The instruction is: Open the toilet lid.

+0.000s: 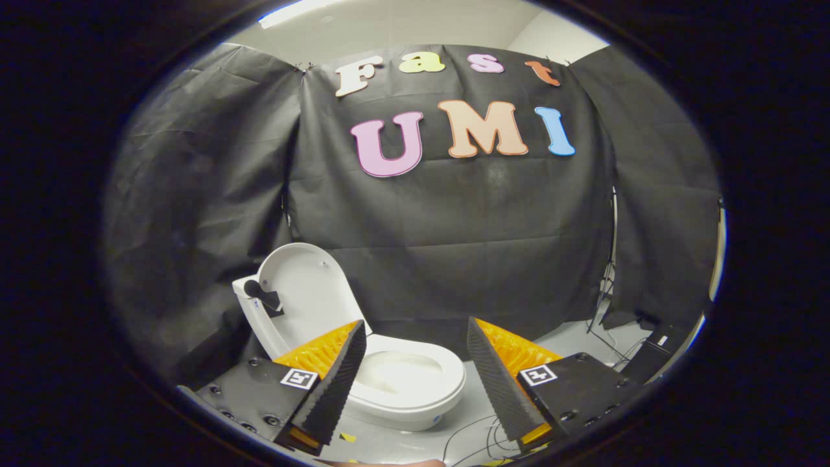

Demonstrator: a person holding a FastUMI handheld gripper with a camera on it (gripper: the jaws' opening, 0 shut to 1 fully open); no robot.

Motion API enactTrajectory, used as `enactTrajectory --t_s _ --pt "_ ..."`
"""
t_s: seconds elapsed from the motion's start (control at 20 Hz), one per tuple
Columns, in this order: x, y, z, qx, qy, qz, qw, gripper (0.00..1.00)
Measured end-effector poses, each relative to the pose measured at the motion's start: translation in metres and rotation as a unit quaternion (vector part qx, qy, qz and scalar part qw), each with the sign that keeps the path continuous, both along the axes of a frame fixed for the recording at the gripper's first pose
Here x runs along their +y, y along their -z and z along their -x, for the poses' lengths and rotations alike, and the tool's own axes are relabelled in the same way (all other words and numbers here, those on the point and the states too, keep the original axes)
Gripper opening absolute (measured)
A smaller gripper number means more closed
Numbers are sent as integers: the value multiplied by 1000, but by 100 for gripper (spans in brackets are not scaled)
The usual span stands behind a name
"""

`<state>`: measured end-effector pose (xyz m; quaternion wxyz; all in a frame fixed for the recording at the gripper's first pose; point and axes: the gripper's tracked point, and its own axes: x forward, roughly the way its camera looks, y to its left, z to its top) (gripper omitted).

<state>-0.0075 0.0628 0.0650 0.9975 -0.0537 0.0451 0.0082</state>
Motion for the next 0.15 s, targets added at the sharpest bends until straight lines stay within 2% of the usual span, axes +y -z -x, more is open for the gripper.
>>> enactTrajectory --t_s 0.15 --pt "3 6 -3 -3 -9 -11 1000 97"
